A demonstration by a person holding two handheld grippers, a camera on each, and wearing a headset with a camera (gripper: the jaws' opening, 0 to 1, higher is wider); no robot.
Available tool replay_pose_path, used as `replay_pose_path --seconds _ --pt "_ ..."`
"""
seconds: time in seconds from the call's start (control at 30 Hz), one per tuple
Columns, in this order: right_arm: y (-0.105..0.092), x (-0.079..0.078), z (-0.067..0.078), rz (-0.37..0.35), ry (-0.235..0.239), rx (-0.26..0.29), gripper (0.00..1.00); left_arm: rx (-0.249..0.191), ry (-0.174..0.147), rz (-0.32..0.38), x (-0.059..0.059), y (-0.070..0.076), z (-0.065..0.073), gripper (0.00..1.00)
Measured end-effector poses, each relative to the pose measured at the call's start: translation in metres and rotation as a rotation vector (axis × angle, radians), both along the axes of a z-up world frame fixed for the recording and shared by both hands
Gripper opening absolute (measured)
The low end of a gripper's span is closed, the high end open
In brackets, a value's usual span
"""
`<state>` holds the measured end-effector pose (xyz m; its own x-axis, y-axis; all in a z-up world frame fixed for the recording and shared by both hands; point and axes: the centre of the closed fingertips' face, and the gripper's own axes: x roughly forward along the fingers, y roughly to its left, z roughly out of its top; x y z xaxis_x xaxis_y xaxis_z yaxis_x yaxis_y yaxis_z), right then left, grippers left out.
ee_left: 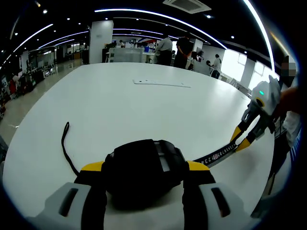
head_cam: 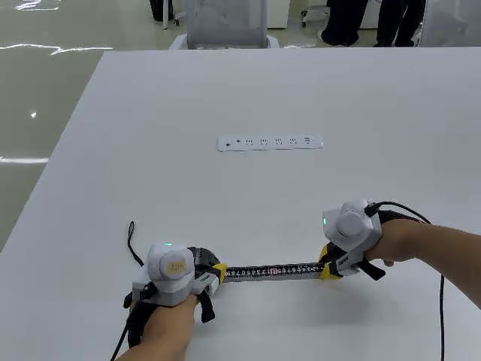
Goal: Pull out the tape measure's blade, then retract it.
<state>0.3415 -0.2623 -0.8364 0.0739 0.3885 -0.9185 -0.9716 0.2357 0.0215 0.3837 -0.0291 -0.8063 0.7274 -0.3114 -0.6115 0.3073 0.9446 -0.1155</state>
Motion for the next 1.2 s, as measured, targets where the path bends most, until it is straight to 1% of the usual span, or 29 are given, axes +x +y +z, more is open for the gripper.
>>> replay_pose_path --seconds 0.63,1.2 --pt "0.006 0.0 0.0 0.005 -0.001 0.006 0.14 -0.002 0.006 -0.001 0.0 0.0 0.0 0.61" --pt "0.013 0.001 0.0 0.006 0.003 0.008 0.14 -0.005 0.003 0.001 0.0 0.0 0.0 0.61"
